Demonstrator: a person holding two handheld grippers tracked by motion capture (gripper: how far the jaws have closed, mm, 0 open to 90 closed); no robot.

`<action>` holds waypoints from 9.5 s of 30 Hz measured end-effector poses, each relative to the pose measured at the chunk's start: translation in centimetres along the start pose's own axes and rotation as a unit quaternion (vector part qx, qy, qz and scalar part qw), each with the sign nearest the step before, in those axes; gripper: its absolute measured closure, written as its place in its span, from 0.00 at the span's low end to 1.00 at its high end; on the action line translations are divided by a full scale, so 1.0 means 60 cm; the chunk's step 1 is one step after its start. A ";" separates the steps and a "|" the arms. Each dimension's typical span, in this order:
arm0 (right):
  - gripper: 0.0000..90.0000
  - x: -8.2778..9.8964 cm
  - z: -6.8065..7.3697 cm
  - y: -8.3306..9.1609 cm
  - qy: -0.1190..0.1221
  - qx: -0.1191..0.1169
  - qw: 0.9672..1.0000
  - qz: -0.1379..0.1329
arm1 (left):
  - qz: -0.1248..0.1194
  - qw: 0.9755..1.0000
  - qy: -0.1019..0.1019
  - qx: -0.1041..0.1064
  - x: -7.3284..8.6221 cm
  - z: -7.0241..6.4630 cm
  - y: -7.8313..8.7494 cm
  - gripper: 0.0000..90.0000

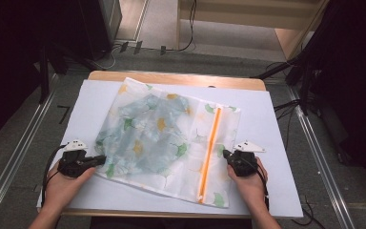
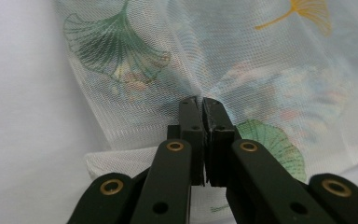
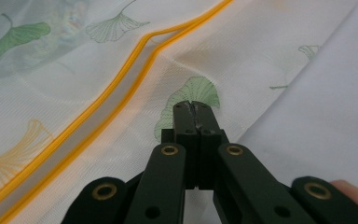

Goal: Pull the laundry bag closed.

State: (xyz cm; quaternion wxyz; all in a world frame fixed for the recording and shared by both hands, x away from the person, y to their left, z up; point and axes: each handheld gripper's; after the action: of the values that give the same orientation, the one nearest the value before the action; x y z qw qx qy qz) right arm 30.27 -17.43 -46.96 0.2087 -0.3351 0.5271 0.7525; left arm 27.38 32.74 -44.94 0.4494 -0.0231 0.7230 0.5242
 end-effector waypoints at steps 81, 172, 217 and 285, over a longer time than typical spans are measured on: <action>0.84 0.105 0.014 0.124 0.022 -0.170 0.985 0.022 | -0.032 0.971 -0.189 0.144 -0.126 -0.355 -0.193 1.00; 1.00 0.091 0.021 0.086 0.040 -0.136 0.987 0.080 | -0.017 0.958 -0.183 0.222 -0.147 -0.437 -0.235 1.00; 1.00 0.016 -0.008 0.037 0.040 -0.133 0.989 0.053 | -0.021 0.957 -0.191 0.218 -0.146 -0.438 -0.234 1.00; 1.00 -0.113 -0.030 -0.083 0.031 -0.083 0.995 0.047 | -0.024 0.956 -0.194 0.218 -0.145 -0.439 -0.234 1.00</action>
State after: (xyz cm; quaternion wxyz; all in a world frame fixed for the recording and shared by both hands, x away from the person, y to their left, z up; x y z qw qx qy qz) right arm 38.79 -17.06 -45.69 0.1277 -0.3494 0.4847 0.7917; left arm 23.18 2.11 -48.19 0.5876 0.1605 0.7176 0.3377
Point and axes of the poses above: each handheld gripper's, and its own axes: y roughly backward along the jaws, x roughly out of its underside, z roughly to its left, and after that the axes turned 11 degrees about -y, right-handed
